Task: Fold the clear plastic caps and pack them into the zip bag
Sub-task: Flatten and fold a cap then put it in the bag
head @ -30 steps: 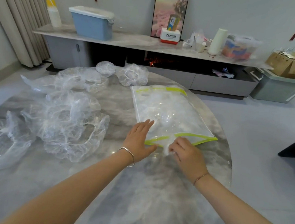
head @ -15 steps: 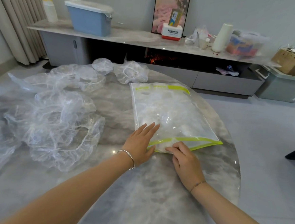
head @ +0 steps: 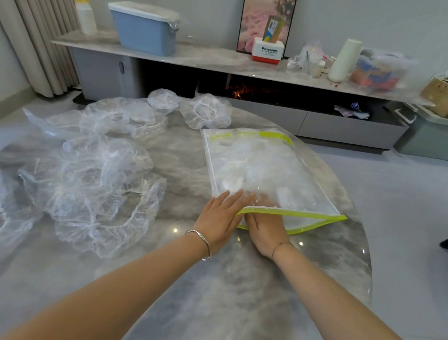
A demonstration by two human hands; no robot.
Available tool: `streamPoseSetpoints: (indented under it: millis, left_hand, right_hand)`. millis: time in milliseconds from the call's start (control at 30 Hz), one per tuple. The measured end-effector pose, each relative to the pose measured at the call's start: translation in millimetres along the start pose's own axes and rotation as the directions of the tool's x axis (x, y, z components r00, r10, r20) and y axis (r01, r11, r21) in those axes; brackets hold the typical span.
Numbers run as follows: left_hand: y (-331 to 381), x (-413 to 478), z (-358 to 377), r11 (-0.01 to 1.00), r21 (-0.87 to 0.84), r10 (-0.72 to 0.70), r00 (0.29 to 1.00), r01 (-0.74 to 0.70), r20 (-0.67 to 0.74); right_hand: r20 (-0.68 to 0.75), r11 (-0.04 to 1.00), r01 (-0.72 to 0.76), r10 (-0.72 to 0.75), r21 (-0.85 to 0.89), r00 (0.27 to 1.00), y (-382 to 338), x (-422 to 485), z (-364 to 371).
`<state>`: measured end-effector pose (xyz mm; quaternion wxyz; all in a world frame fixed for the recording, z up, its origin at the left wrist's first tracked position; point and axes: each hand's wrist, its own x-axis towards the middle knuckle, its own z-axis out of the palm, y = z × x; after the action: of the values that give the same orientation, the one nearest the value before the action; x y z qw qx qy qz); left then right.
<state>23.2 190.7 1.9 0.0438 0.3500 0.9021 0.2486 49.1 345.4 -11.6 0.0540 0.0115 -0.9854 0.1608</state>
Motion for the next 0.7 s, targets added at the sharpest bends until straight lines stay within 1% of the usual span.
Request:
streamPoseSetpoints:
  millis: [67, 100, 167, 233, 267, 333, 400, 467, 533, 600, 633, 700]
  left_hand:
    - [2, -2, 1, 0.999, 0.045, -0.016, 0.999, 0.014, 0.037]
    - [2, -3, 1, 0.998, 0.064, -0.027, 0.999, 0.024, 0.041]
    - [-1, -9, -4, 0.995, 0.083, -0.065, 0.997, 0.063, 0.028]
    - [-10, -19, -14, 0.987, 0.101, -0.123, 0.992, 0.122, 0.002]
    - [-16, -30, -20, 0.977, 0.141, -0.162, 0.987, 0.161, -0.005]
    - [-32, -53, -30, 0.935, 0.255, -0.255, 0.967, 0.248, -0.003]
    - [-48, -79, -42, 0.874, 0.34, -0.374, 0.927, 0.347, 0.013]
    - [-58, -105, -52, 0.799, 0.407, -0.502, 0.863, 0.442, 0.049]
    - [-60, -128, -57, 0.742, 0.489, -0.573, 0.812, 0.458, 0.109]
    - [-50, -146, -52, 0.748, 0.513, -0.568, 0.806, 0.421, 0.168]
    - [-42, -151, -47, 0.781, 0.485, -0.536, 0.821, 0.394, 0.196]
    - [-24, -161, -41, 0.877, 0.374, -0.412, 0.874, 0.303, 0.258]
  right_hand:
    - [0.082, 0.994, -0.036, 0.045, -0.106, 0.996, 1, 8, -5]
    - [0.117, 0.991, -0.035, 0.05, -0.127, 0.992, 0, 7, -7]
    - [0.122, 0.996, -0.01, 0.021, -0.094, 0.992, -2, -3, -8]
    - [0.125, 0.994, 0.044, -0.032, -0.099, 0.992, -2, -23, -10]
    - [0.132, 0.989, 0.078, -0.061, -0.122, 0.989, -3, -34, -12]
    - [0.169, 0.984, 0.101, -0.075, -0.15, 0.983, -4, -52, -18]
    - [0.195, 0.982, 0.093, -0.061, -0.162, 0.979, -8, -64, -27]
    - [0.196, 0.984, 0.081, -0.049, -0.157, 0.979, -17, -71, -34]
    - [0.195, 0.988, 0.094, -0.07, -0.119, 0.978, -35, -79, -42]
    - [0.207, 0.991, 0.124, -0.111, -0.05, 0.972, -55, -89, -48]
    - [0.208, 0.987, 0.157, -0.149, -0.026, 0.967, -64, -95, -49]
    - [0.199, 0.971, 0.24, -0.232, -0.014, 0.952, -81, -105, -50]
